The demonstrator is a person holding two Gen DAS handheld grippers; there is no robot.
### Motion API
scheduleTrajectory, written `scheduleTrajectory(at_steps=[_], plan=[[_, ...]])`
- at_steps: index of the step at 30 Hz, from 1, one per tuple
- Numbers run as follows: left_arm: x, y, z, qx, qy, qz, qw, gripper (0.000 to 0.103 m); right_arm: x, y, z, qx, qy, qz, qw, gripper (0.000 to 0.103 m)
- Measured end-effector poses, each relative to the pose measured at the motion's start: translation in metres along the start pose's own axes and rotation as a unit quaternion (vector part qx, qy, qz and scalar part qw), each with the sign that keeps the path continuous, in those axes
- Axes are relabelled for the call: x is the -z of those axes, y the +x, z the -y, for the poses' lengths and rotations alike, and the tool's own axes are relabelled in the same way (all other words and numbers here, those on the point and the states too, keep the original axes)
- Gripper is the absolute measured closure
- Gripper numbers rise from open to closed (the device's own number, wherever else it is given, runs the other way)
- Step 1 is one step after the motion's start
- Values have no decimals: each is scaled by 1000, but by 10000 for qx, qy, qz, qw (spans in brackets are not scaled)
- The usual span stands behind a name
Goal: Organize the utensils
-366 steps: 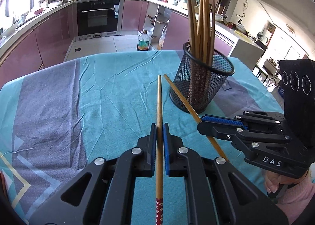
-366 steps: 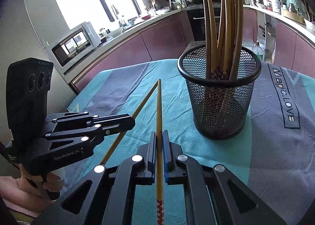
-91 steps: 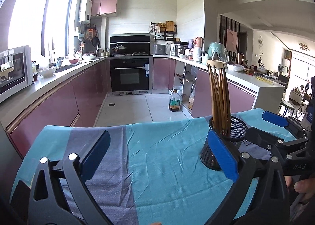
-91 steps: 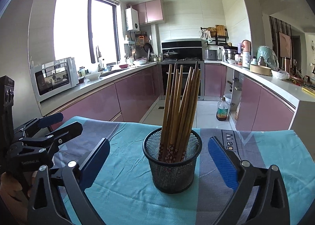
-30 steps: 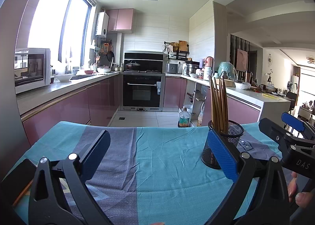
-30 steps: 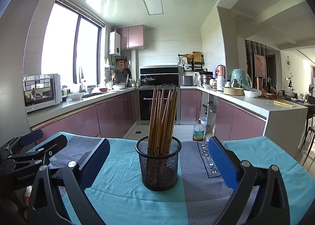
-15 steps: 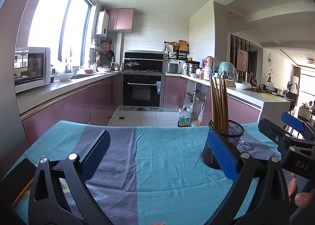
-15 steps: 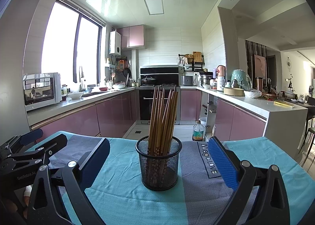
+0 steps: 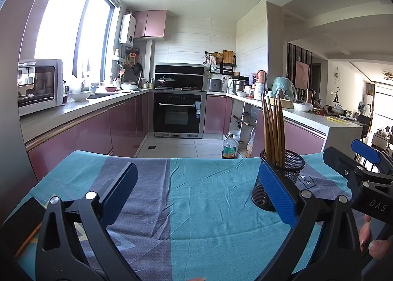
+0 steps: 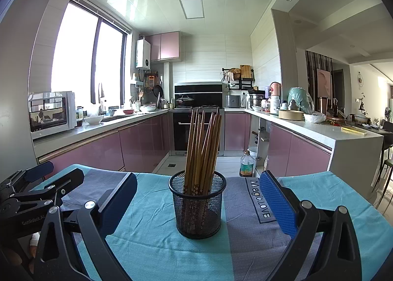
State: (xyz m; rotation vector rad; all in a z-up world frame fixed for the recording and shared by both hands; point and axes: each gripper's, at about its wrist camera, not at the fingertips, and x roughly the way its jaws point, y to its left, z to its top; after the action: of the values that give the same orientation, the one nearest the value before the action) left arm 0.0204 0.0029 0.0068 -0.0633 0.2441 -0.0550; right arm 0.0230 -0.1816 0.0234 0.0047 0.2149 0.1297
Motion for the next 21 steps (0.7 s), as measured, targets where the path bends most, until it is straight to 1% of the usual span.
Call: scheduleTrajectory(at_steps=[21], plan=[[2,0,0,-3,-12,-23,10000,6,0,0,-1,22,-1,-32,10000,6]])
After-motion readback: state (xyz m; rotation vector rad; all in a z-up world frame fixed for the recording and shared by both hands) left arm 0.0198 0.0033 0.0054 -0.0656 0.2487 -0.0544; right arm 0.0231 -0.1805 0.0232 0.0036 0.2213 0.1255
